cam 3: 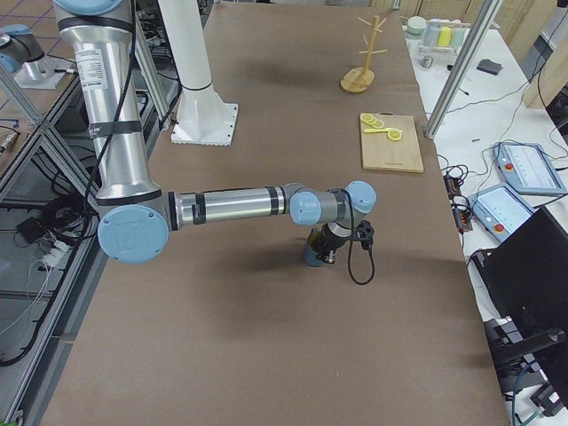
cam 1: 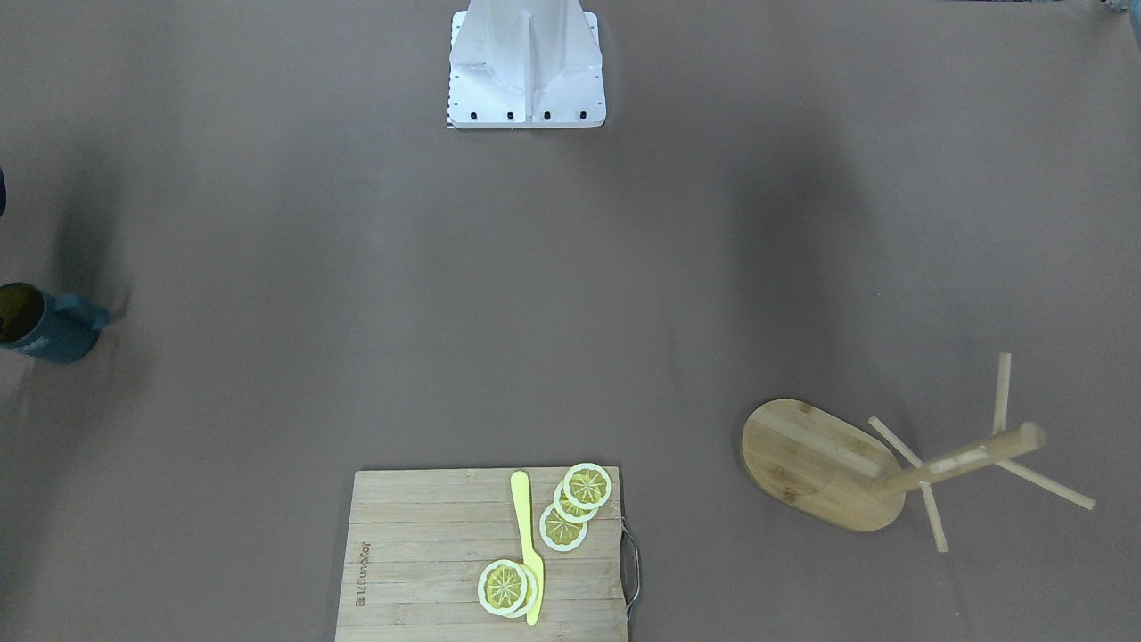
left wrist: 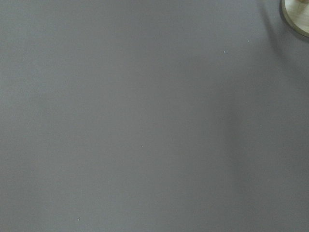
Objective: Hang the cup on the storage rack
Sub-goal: 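Lower the right gripper onto the blue mug and grasp its rim, then carry the blue mug with the right gripper toward the table center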
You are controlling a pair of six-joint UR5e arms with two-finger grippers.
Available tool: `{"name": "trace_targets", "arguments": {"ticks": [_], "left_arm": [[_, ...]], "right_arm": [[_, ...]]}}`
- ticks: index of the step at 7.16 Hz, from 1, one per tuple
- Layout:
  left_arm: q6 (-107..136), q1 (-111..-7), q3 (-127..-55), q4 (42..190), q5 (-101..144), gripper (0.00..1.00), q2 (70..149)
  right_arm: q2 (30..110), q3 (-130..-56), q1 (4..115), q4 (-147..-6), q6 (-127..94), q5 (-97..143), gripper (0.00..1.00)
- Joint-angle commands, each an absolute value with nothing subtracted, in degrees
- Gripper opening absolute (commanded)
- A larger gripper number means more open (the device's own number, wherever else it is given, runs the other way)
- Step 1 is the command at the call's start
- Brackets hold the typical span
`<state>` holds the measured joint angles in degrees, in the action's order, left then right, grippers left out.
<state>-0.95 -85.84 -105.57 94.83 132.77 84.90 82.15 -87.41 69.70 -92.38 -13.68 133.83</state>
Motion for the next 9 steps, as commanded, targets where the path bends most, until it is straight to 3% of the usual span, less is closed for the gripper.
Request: {"name": "trace_targets", "arguments": {"ticks": [1, 3, 6, 9], "left_arm": [[-0.88, -85.87, -105.99, 94.83, 132.8, 0.98, 84.9], [-0.88, -85.87, -106.0, 94.83, 132.89, 0.98, 84.9], [-0.88, -85.78, -105.65, 94.83, 132.89, 0.98, 85.34], [2.17, -85.69, -106.34, 94.92, 132.98, 0.98, 85.69]], "right_arm": [[80.87, -93.73, 69.7, -92.98, -15.02, 134.12, 0.0], [74.92, -101.66, 59.82, -92.9, -31.65, 132.81, 0.0], [60.17, -101.25, 45.48, -92.73, -48.21, 125.9, 0.0], [52.23, -98.54, 36.07, -92.55, -51.34, 117.9, 0.0]]}}
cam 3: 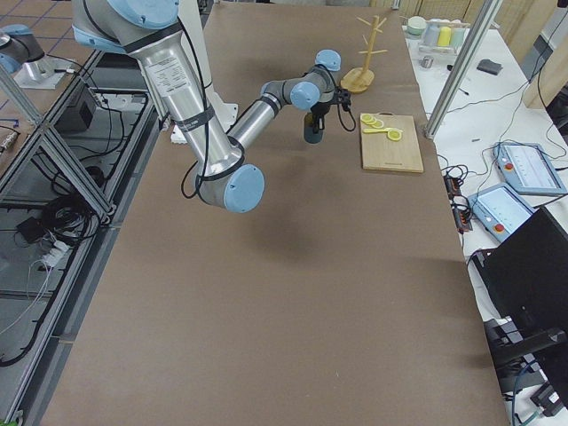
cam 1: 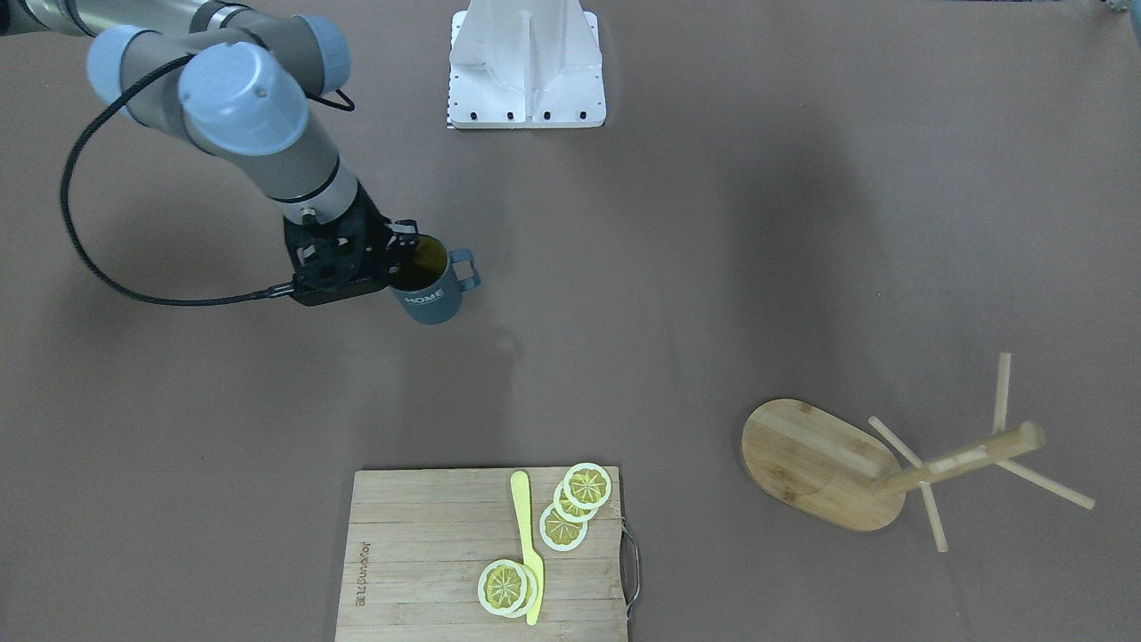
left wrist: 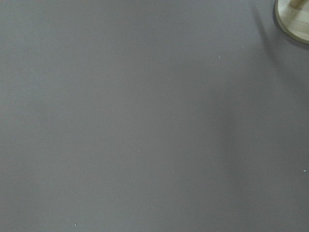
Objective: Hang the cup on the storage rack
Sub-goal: 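Carry the blue mug with the right gripper toward the table center, then release the mug upright and raise the right gripper while the left arm reaches in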
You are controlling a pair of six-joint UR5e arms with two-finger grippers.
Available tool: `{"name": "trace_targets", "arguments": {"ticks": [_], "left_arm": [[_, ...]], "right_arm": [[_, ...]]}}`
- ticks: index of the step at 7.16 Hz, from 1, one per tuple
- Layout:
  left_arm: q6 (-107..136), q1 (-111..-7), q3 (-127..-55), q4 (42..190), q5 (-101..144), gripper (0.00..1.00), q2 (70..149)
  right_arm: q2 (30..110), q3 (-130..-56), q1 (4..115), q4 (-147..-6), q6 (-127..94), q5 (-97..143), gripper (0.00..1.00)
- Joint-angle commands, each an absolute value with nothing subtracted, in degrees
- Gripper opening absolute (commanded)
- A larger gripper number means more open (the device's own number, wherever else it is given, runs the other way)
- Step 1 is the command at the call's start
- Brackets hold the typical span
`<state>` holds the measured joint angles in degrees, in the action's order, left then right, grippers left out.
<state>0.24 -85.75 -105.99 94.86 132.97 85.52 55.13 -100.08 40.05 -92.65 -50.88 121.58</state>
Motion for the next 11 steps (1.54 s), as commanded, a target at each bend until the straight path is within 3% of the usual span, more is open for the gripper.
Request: {"name": "trace_targets", "arguments": {"ticks": [1, 5, 6, 7, 8, 11], "left_arm": [[2.63, -85.69, -106.0, 98.49, 132.98, 0.98, 85.61], [2.55, -85.08, -105.29, 102.57, 133.24, 0.98, 85.78], [2.55, -81.51, -105.29, 104.83, 136.2, 0.98, 87.17], [9.25, -79.04, -105.73, 110.86, 139.71, 0.98, 87.36], [20.71, -74.05, -105.21, 126.75, 139.4, 0.98, 87.1], [43.03, -53.33, -106.43, 143.48, 123.39, 0.97, 91.14]], "right_arm": [[48.73, -95.39, 33.34, -92.55, -51.15, 115.43, 0.0], [49.13, -91.15, 28.83, -83.23, -49.57, 112.06, 0.0], [48.7, -91.66, 28.92, -83.06, -50.53, 112.67, 0.98], [48.69, -92.8, 30.22, -82.97, -50.8, 114.59, 1.0], [49.3, -94.99, 34.06, -83.66, -50.8, 119.83, 1.0], [66.47, -103.87, 47.33, -83.58, -48.44, 129.18, 1.0]]}}
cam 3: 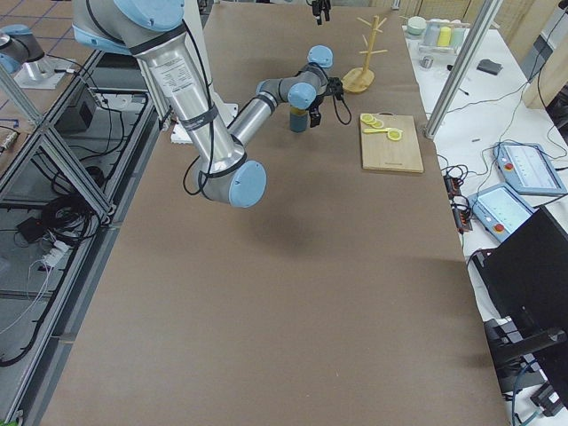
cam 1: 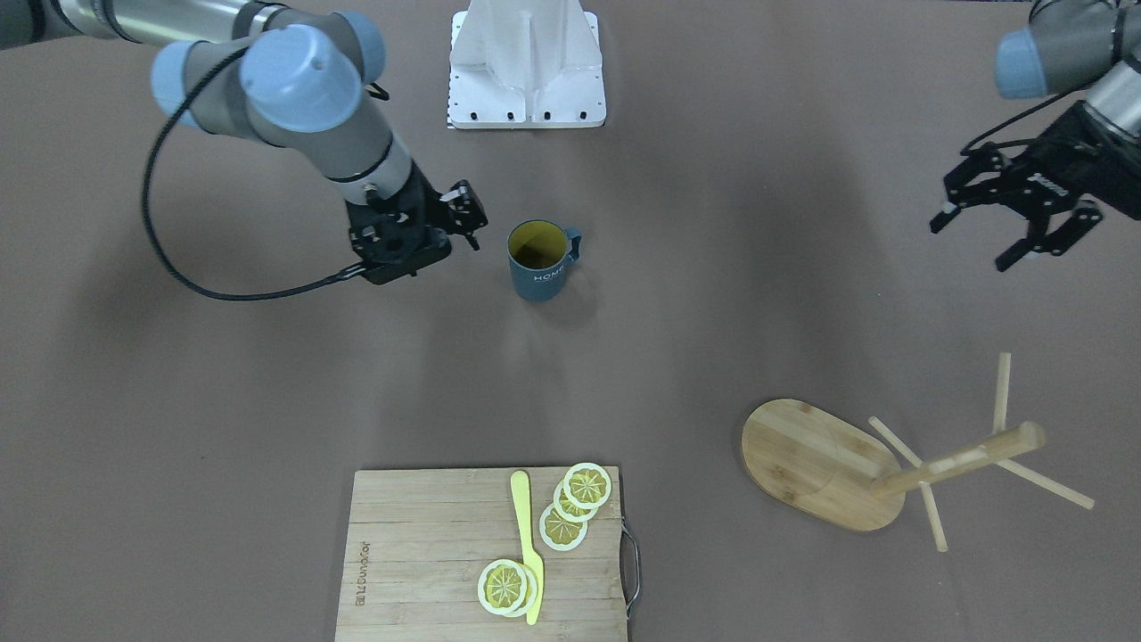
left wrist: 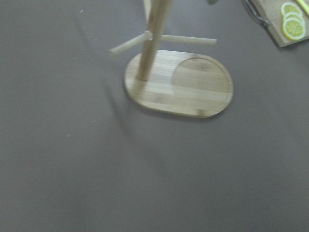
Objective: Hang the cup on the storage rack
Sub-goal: 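Release the mug upright and raise the right gripper while the left arm reaches in, then close the left gripper on the blue mug's handle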
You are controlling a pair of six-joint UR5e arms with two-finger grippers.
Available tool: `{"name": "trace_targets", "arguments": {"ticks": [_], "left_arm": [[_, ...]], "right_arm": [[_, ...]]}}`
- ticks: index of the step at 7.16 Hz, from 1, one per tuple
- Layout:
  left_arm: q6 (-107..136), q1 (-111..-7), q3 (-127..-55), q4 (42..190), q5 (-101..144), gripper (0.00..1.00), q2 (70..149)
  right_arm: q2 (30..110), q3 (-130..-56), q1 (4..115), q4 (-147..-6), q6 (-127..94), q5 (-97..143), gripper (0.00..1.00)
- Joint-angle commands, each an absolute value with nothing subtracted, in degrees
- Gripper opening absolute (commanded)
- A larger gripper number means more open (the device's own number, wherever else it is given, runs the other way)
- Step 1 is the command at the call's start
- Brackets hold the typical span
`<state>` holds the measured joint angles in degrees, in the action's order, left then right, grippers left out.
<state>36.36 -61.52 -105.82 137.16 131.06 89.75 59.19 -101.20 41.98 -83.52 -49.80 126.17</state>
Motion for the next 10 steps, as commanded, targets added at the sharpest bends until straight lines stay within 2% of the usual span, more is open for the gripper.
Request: {"name": "trace_targets", "arguments": {"ticks": [1, 2, 3, 5, 6, 8, 10], "left_arm": [[42.81, -45.69, -107.22, 145.44, 112.7, 0.97, 91.84], [42.72, -38.66, -106.88, 145.46, 106.93, 0.97, 96.11], [42.63, -35.8, -105.83, 145.02, 106.27, 0.92, 100.94], [36.95, -31.21, -101.96, 145.2, 104.52, 0.89, 107.12], [36.48, -28.42, -101.78, 145.37, 99.28, 0.89, 106.96], [36.47, -21.12, -101.6, 145.46, 92.75, 0.89, 107.66], [36.39, -18.47, -97.5, 145.46, 88.45, 0.89, 110.45]], "right_arm": [[72.1, -103.63, 53.03, -83.85, -40.34, 130.68, 1.0], [78.77, -102.75, 59.96, -83.93, -32.34, 131.13, 1.0], [81.27, -97.78, 68.47, -84.02, -18.07, 132.26, 1.0], [79.82, -82.95, 80.55, -83.94, 4.47, 132.19, 1.0], [79.72, -80.18, 82.16, -83.85, 6.57, 132.1, 1.0], [79.89, -79.98, 82.27, -83.85, 6.59, 132.19, 1.0], [79.98, -79.89, 82.18, -83.85, 6.15, 132.27, 1.0]]}}
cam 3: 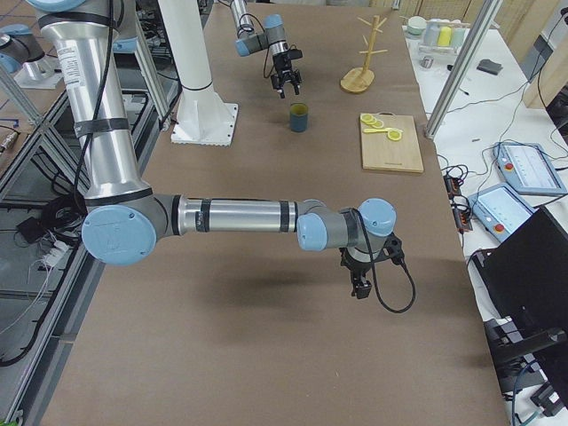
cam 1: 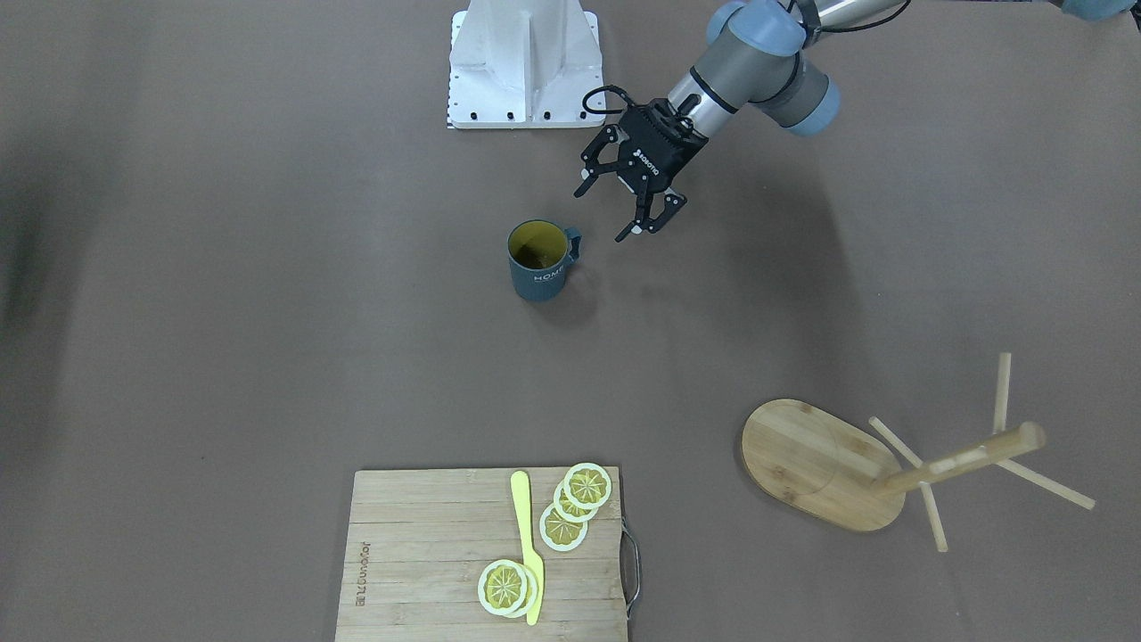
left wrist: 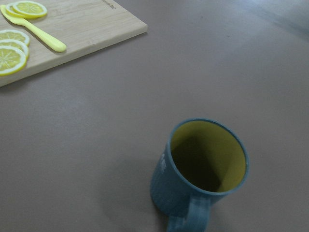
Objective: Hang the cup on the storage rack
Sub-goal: 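Close the left gripper on the blue mug's handle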
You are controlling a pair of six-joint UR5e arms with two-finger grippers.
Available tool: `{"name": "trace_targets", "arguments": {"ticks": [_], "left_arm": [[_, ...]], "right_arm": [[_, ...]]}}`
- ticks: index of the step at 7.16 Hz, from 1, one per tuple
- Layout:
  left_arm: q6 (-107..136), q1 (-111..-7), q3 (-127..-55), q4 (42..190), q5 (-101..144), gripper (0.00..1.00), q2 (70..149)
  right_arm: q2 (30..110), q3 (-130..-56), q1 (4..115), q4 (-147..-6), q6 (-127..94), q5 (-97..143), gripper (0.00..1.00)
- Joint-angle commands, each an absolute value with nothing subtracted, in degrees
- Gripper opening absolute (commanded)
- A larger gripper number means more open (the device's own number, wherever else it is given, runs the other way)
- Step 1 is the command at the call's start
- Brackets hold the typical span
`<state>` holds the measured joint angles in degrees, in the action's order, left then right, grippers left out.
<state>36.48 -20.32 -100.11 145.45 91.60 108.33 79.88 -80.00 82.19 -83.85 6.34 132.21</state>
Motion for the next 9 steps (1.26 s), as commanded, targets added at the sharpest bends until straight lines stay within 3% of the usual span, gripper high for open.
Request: {"name": "trace_targets", "arguments": {"ticks": [1, 3, 5, 6, 8, 9], "left_arm": [[36.39, -18.28, -96.86, 145.55, 87.2, 0.88, 111.52], [34.29, -18.19, -96.33, 145.55, 87.19, 0.85, 111.53], [33.58, -18.19, -95.1, 145.72, 86.14, 0.76, 111.97], [33.57, -18.11, -94.49, 145.81, 86.13, 0.65, 112.06], [33.57, -18.19, -93.61, 145.9, 86.05, 0.6, 112.85], [33.66, -18.19, -93.52, 145.9, 85.96, 0.51, 112.94]], "right_arm": [[80.07, -79.81, 82.18, -83.85, 6.15, 132.36, 1.0], [80.24, -79.1, 82.18, -83.32, 6.5, 132.1, 1.0], [80.33, -79.1, 82.09, -83.15, 6.42, 132.36, 1.0], [80.33, -79.1, 82.0, -83.14, 6.5, 132.1, 1.0], [80.33, -78.49, 81.91, -83.06, 6.42, 132.27, 1.0], [80.33, -78.49, 82.0, -83.06, 6.42, 132.28, 1.0]]}}
